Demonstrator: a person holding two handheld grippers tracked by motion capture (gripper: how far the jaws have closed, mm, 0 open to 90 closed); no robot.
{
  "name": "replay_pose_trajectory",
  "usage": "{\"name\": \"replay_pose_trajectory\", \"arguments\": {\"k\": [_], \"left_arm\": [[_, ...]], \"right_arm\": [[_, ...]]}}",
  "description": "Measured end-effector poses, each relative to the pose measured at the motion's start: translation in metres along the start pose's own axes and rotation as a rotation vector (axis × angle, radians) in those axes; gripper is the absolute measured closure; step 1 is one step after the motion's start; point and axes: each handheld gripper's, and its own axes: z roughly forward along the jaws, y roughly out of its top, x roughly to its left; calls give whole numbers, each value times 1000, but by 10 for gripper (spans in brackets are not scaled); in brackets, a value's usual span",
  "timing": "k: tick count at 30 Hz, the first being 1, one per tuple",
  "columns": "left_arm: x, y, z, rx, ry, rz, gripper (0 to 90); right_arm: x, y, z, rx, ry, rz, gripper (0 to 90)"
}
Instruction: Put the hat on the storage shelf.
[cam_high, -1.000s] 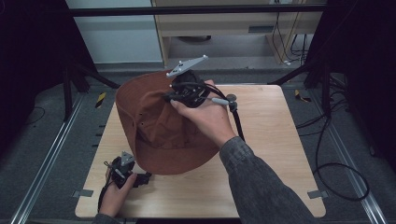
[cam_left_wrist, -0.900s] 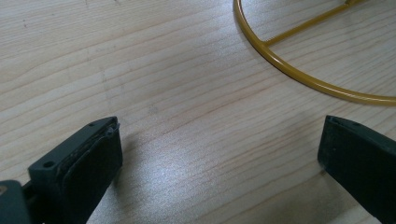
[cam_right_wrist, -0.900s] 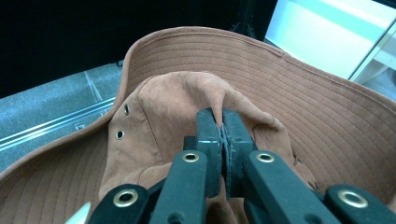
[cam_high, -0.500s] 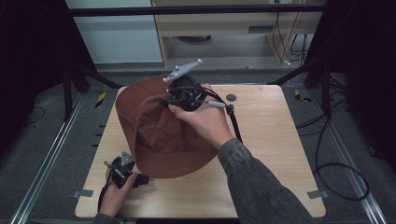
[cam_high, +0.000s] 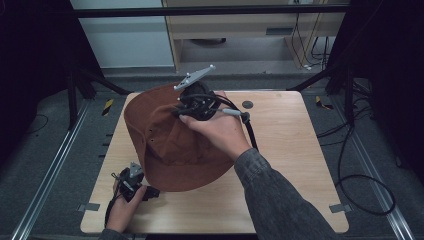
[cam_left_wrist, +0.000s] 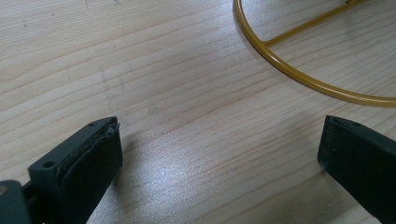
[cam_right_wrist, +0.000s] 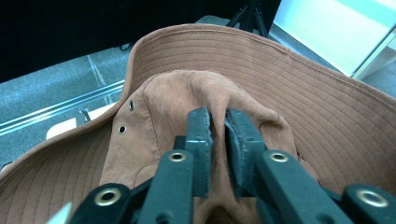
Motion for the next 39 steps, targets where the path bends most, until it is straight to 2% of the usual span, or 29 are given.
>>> {"name": "replay_pose_trajectory", "arguments": {"k": [5,10,12,21,25,28,34,39], "left_arm": [[0,0,0,-1,2,0,0],[0,0,0,-1,2,1,0],[0,0,0,0,2,1,0],[0,0,0,0,1,1,0],[0,0,0,0,2,1,0],[0,0,0,0,2,1,0],[0,0,0,1,0,1,0],[0,0,0,0,0,1,0]], "right_arm": [[-1,-1,-2,-2,-1,0,700],[0,-1,-4,-4,-18,5,582],[1,-1,-5,-1,-23,0,580],[0,-4,-9,-3,-39,11,462],[0,-5,-14,-5,-45,19,350],[-1,-7,-18,-6,-50,30,267],[-6,-15,-32,-23,-99,75,127],[-15,-24,-53,-48,-118,96,97]]}}
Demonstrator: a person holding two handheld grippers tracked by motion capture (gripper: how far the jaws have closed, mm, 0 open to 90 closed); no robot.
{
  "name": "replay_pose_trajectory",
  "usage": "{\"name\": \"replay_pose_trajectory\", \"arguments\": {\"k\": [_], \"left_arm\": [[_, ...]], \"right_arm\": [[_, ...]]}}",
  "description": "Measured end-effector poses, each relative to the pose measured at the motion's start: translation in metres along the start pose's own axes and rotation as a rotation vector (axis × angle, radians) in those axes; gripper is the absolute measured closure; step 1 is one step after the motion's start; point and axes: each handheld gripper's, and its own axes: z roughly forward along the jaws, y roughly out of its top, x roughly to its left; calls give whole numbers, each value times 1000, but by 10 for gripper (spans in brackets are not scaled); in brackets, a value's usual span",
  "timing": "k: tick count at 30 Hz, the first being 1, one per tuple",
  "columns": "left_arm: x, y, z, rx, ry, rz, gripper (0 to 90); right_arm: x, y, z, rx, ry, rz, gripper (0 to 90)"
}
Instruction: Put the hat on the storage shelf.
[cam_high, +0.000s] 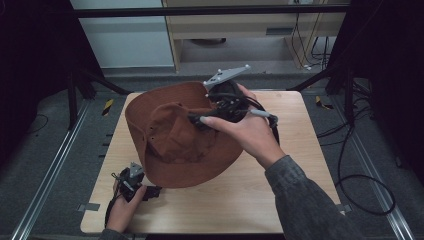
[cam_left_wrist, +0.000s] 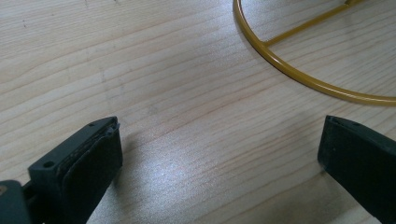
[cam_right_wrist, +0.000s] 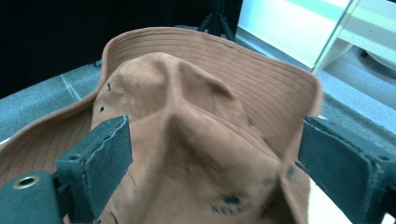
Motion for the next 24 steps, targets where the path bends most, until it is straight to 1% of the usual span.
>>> {"name": "replay_pose_trajectory", "arguments": {"k": [3,6,11,13,15,18,22,24], "left_arm": [[0,0,0,0,0,-1,0],[0,0,0,-1,1,-1,0],[0,0,0,-6,3,-2,0],[0,0,0,-6,3,-2,0],[0,0,0,-6,2,-2,0],[-1,0,0,-6,1,-5,0],[0,0,0,-3,0,-1,0],[0,0,1,-3,-1,-1,0]], "right_arm": [[-10,-7,-13,-11,-12,11,91],[-22,-17,-26,-22,-33,36,85],[-46,-42,-42,-30,-88,86,77],[-54,-52,-50,-41,-111,106,81],[-63,-62,-56,-32,-129,116,78],[-74,-79,-63,-5,-175,129,93],[-87,-106,-68,12,-212,168,116],[-93,-120,-69,28,-259,161,122]]}}
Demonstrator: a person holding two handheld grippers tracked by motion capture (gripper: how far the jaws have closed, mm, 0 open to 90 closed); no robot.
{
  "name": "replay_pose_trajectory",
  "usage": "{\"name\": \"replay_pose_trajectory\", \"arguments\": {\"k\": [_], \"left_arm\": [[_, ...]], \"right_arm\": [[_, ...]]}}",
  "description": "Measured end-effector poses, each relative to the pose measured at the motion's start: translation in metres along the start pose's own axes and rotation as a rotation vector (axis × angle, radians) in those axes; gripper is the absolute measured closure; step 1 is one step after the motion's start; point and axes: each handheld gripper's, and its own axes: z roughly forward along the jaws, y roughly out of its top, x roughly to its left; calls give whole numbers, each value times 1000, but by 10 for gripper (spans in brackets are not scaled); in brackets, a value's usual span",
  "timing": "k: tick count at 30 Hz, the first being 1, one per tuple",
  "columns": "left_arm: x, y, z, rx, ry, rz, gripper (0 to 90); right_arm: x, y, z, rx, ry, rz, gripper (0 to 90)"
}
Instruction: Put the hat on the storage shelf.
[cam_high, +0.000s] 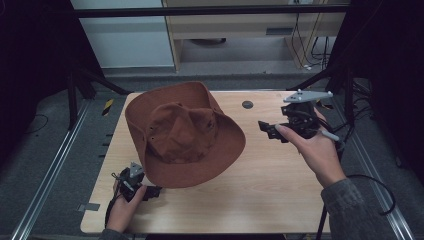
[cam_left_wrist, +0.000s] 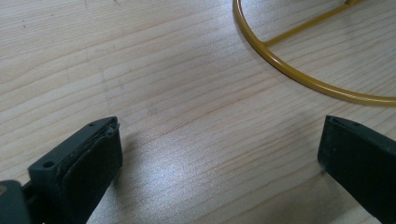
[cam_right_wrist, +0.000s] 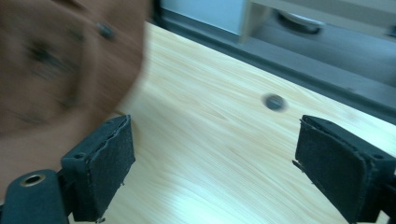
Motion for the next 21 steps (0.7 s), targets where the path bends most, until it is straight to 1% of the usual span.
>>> {"name": "replay_pose_trajectory", "arguments": {"k": [1,3,5,7,10,12,17,19,20,21], "left_arm": [[0,0,0,0,0,0,0],[0,0,0,0,0,1,0],[0,0,0,0,0,1,0],[0,0,0,0,0,1,0],[0,0,0,0,0,1,0],[0,0,0,-1,0,1,0],[0,0,0,0,0,1,0],[0,0,0,0,0,1,0],[0,0,0,0,0,1,0],[0,0,0,0,0,1,0]], "right_arm": [[-5,-7,1,8,-14,4,123],[-14,-21,3,25,-24,29,123],[-21,-35,6,38,-28,52,123],[-26,-47,10,52,-18,74,117],[-26,-63,16,79,-16,67,118],[-26,-73,21,89,-10,79,126],[-25,-96,34,136,1,98,124],[-23,-105,41,148,3,103,123],[-21,-110,44,161,5,113,124],[-19,-116,48,177,6,110,124]]}}
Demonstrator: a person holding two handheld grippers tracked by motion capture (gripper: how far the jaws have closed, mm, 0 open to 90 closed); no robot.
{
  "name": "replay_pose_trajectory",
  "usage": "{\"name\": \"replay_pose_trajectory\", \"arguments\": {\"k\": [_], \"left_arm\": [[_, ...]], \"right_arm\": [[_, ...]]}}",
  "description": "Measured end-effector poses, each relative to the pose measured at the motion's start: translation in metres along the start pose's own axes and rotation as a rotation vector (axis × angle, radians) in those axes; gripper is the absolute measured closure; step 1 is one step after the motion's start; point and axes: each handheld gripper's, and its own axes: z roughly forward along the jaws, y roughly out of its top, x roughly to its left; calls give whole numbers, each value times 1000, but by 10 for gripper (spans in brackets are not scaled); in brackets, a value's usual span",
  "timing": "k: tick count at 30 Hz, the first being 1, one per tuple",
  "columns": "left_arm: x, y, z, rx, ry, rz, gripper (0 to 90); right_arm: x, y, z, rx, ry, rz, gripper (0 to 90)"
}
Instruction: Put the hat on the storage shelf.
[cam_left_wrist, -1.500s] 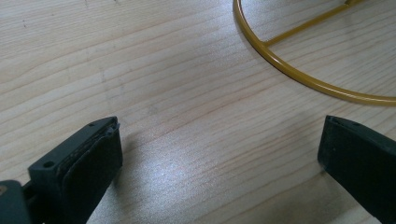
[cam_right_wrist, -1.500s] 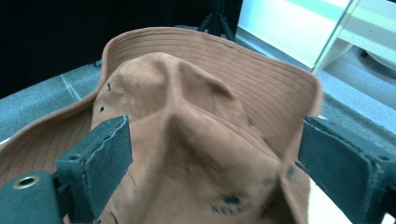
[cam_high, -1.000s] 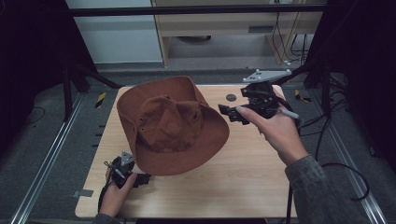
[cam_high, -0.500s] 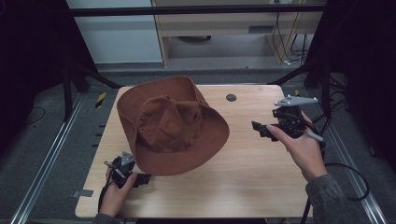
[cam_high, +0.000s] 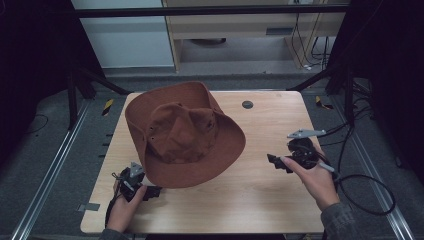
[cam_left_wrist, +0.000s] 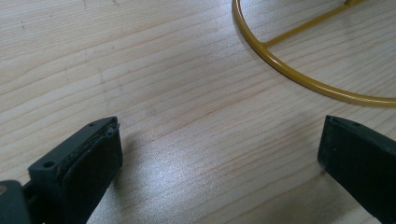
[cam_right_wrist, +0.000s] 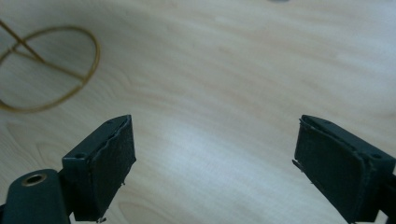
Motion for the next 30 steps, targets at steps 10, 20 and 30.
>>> {"name": "replay_pose_trajectory", "arguments": {"k": [10,20,30], "left_arm": [[0,0,0,0,0,0,0],[0,0,0,0,0,0,0],[0,0,0,0,0,-1,0]], "right_arm": [[13,-35,37,68,6,-2,129],[19,-49,59,44,32,12,126],[25,-52,83,18,29,23,122]]}}
